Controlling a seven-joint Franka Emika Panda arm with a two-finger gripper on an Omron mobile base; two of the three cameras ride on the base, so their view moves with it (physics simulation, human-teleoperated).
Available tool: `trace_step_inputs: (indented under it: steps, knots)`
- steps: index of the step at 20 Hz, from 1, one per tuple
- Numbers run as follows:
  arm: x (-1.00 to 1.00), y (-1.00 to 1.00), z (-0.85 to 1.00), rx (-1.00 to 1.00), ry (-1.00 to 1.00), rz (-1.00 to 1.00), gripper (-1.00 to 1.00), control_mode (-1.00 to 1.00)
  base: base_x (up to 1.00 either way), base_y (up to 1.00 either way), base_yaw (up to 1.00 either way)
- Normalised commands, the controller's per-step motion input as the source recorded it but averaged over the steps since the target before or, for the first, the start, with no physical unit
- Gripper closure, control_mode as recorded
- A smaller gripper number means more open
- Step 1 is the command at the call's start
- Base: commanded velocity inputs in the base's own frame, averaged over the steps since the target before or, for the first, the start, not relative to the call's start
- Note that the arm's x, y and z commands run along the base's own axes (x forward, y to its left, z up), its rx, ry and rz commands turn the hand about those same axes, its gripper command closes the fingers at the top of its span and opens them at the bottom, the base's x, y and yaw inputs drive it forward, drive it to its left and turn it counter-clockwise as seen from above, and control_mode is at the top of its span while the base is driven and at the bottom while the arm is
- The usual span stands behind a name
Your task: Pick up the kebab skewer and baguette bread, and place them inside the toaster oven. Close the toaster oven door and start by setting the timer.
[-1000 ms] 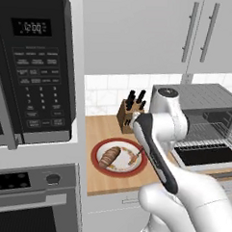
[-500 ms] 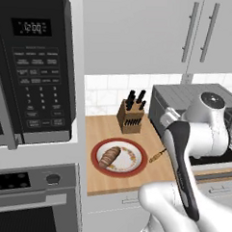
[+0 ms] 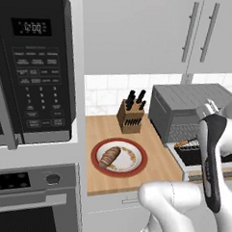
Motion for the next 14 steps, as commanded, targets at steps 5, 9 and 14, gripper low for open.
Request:
trace_step_inputs:
  steps: [5, 9, 14]
  knots:
    - [0.24, -0.62, 0.06, 0.09, -0.10, -0.23, 1.00, -1.00, 0.00, 0.00, 0.00]
    - [0.57, -0.21, 0.00, 0.03, -0.16, -0.07, 1.00, -1.00, 0.00, 0.00, 0.00]
    - [0.26, -0.61, -0.05, 0.00, -0.11, -0.10, 1.00, -1.00, 0.00, 0.00, 0.00]
